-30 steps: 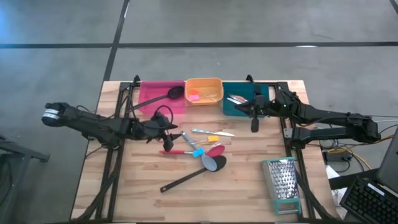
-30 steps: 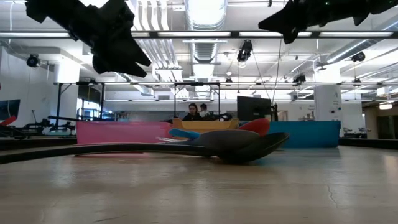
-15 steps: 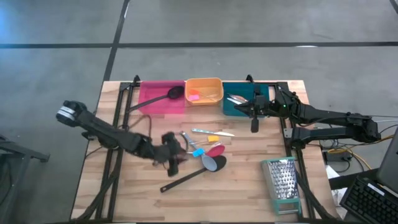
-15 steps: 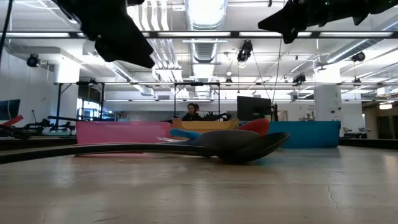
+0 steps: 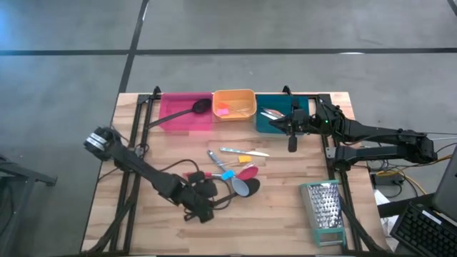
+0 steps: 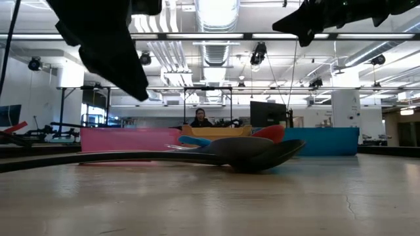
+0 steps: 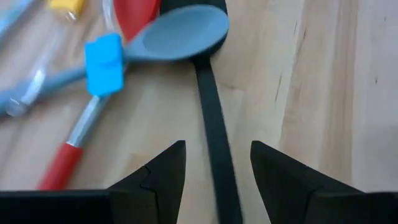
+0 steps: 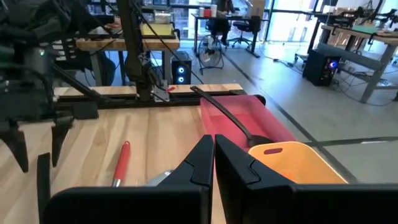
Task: Pick & Place Kitchen Items
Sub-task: Put the black spoon into the red bin
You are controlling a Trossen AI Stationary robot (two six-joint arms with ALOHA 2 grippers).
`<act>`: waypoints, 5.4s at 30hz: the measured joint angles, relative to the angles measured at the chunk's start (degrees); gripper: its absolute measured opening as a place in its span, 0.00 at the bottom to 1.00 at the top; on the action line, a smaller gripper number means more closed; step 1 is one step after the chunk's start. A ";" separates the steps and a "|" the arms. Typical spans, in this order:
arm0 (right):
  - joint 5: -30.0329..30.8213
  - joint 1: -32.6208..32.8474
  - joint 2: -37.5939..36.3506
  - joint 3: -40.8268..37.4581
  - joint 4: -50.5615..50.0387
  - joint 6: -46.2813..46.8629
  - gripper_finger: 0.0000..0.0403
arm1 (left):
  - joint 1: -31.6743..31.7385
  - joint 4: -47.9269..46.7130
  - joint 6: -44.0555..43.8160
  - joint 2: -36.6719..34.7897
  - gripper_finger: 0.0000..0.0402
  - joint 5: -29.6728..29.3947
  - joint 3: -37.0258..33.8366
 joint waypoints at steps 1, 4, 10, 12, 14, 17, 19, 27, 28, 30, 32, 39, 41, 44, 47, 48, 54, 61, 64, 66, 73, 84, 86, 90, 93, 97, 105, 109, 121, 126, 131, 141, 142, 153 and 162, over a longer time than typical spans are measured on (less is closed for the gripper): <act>-0.02 0.00 0.00 0.00 0.00 0.27 0.02 | 0.00 0.00 -0.83 0.56 0.46 0.76 0.21; 0.00 0.00 0.00 0.00 -0.02 0.28 0.02 | 0.00 0.02 -2.64 1.86 0.46 1.77 0.54; -0.01 0.00 0.00 -0.35 -0.02 0.48 0.02 | 0.00 0.44 -5.82 4.07 0.46 1.64 0.30; -0.02 0.00 0.04 -0.75 -0.04 0.39 0.02 | 0.00 0.45 -5.95 5.13 0.46 1.60 0.30; -0.01 0.00 0.09 -1.12 0.00 0.32 0.02 | 0.00 0.73 -6.16 6.29 0.46 1.40 0.30; -0.01 0.00 0.11 -1.74 0.04 0.36 0.02 | 0.00 1.06 -6.83 8.68 0.46 0.88 0.34; 0.00 0.00 0.11 -2.32 0.04 0.48 0.02 | 0.00 1.66 -7.85 10.12 0.46 0.75 0.37; 0.00 0.00 0.13 -4.14 0.04 2.36 0.02 | 0.00 5.04 -9.52 12.77 0.46 0.17 0.51; -0.01 0.00 0.13 -4.17 0.04 2.75 0.02 | 0.00 5.05 -9.20 12.75 0.46 -0.15 0.48; -0.01 0.00 0.13 -4.20 0.07 3.36 0.02 | 0.00 5.00 -8.36 12.56 0.46 -1.33 0.46; 0.00 0.00 0.13 -4.31 0.04 3.49 0.02 | 0.00 4.87 -7.49 12.47 0.46 -1.53 0.76; 0.00 0.00 0.13 -4.39 0.10 3.30 0.02 | 0.00 4.36 -2.80 12.47 0.47 -1.23 1.97; 0.00 0.00 0.13 -4.39 0.15 3.30 0.02 | 0.02 4.14 -1.23 12.47 0.47 -0.77 2.54; 0.00 0.00 0.11 -4.39 0.15 3.42 0.02 | 0.03 2.28 0.30 12.20 0.47 0.68 3.90; -0.01 0.00 0.11 -4.39 0.15 3.45 0.02 | 0.00 -0.50 0.38 10.92 0.47 0.76 4.95; 0.00 0.00 0.11 -4.39 0.15 3.45 0.02 | 0.00 -0.86 0.36 10.60 0.47 0.49 5.33; 0.00 0.00 0.11 -4.39 0.13 3.32 0.02 | -0.02 -1.44 -1.13 9.89 0.47 0.11 5.81; -0.01 0.00 0.11 -4.39 0.13 3.32 0.02 | -0.17 -1.22 -6.57 9.98 0.47 -0.41 5.79; 0.00 0.00 0.11 -4.39 0.11 3.35 0.02 | -0.31 -0.79 -7.02 9.98 0.47 -1.02 5.79; 0.00 -0.01 0.11 -4.39 0.11 3.32 0.02 | -0.41 -0.13 -7.17 9.98 0.47 -1.25 5.79; 0.00 0.00 0.11 -4.39 0.07 3.30 0.02 | -1.05 2.06 -7.51 9.98 0.47 -1.64 4.49; 0.00 0.00 0.09 -4.39 0.02 3.30 0.02 | -1.15 8.45 -8.04 9.98 0.47 -1.97 0.25; 0.00 -0.01 0.09 -4.39 0.02 3.30 0.02 | -1.25 9.36 -8.26 9.98 0.47 -1.95 -0.68; -0.02 -0.02 0.09 -4.39 0.00 3.30 0.02 | -1.43 10.64 -9.55 9.98 0.47 -1.62 -2.44; -0.02 0.00 0.09 -4.39 0.00 3.30 0.02 | -1.68 12.41 -10.14 9.95 0.47 -1.74 -3.79; -0.02 0.00 0.09 -4.39 0.00 3.30 0.02 | -1.99 14.37 -10.32 9.89 0.47 -1.82 -5.46; -0.02 0.00 0.09 -4.39 -0.02 3.28 0.02 | -2.08 14.01 -4.97 9.85 0.47 -2.23 -5.60; 0.00 0.00 0.09 -4.42 -0.04 3.27 0.02 | -2.08 13.40 -1.75 9.84 0.47 -2.23 -5.61; 0.00 -0.02 0.09 -4.46 -0.04 3.26 0.02 | -2.03 4.19 2.90 9.82 0.45 -1.41 -0.07; 0.00 -0.01 0.09 -4.50 -0.04 3.26 0.02 | -2.03 4.44 3.04 9.80 0.45 -1.03 2.04; 0.00 -0.02 0.09 -4.50 -0.04 3.25 0.02 | -2.14 4.57 1.56 9.79 0.45 -0.85 2.89; 0.00 -0.01 0.09 -4.52 -0.04 3.26 0.02 | -3.02 4.00 -3.78 10.06 0.45 -2.17 2.62; 0.00 -0.01 0.09 -4.52 -0.04 3.25 0.02 | -3.16 4.03 -4.22 10.11 0.45 -2.23 2.36; 0.00 0.00 0.09 -4.57 -0.07 3.25 0.02 | -3.69 4.98 -9.42 12.43 0.45 -1.29 -1.04; 0.00 0.00 0.09 -4.74 -0.04 3.25 0.02 | -3.73 5.33 -4.28 12.84 0.40 -2.71 -1.32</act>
